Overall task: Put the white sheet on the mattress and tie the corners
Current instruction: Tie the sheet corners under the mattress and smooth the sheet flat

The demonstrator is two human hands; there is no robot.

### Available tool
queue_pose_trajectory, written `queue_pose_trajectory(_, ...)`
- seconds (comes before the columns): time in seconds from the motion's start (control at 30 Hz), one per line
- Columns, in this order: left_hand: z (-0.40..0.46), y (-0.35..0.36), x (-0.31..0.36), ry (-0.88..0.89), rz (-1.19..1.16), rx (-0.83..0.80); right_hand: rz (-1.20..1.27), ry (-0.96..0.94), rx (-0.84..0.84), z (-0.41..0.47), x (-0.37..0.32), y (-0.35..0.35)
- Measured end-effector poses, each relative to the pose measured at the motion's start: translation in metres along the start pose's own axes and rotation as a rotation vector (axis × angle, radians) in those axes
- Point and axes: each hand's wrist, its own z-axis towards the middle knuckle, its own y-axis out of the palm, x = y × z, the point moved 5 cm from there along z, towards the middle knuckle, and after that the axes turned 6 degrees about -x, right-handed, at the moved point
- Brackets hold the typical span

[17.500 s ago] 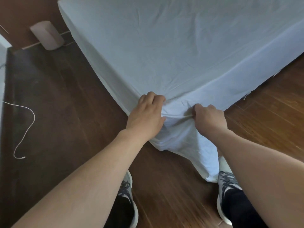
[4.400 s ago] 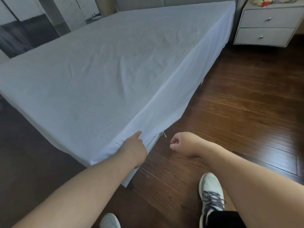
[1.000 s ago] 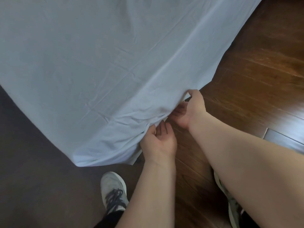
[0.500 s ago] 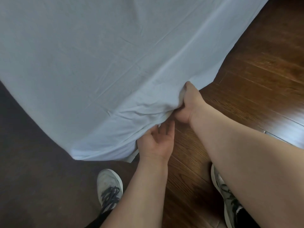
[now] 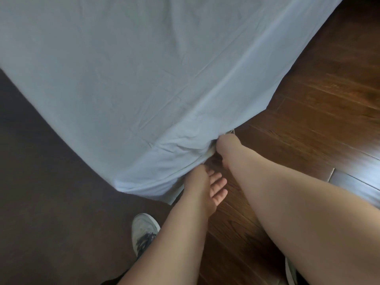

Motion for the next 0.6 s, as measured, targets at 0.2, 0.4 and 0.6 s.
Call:
queue_pose_trajectory(0.2, -0.118, 0.049, 0.04, 0.618, 1.311, 0.068, -0.675, -0.14, 0.105, -0.037, -0.003, -0.026)
queue_pose_trajectory(0.4, -0.19, 0.045, 0.123, 1.367, 1.755, 0.391, -0.192, -0.421, 0.506, -0.118, -0.045, -0.041)
queue_pose_trajectory(0.6, -0.169, -0.033, 0.159, 0.693, 2.101, 0.416, -0.622, -0.85, 0.524, -0.185, -0.109, -0.005)
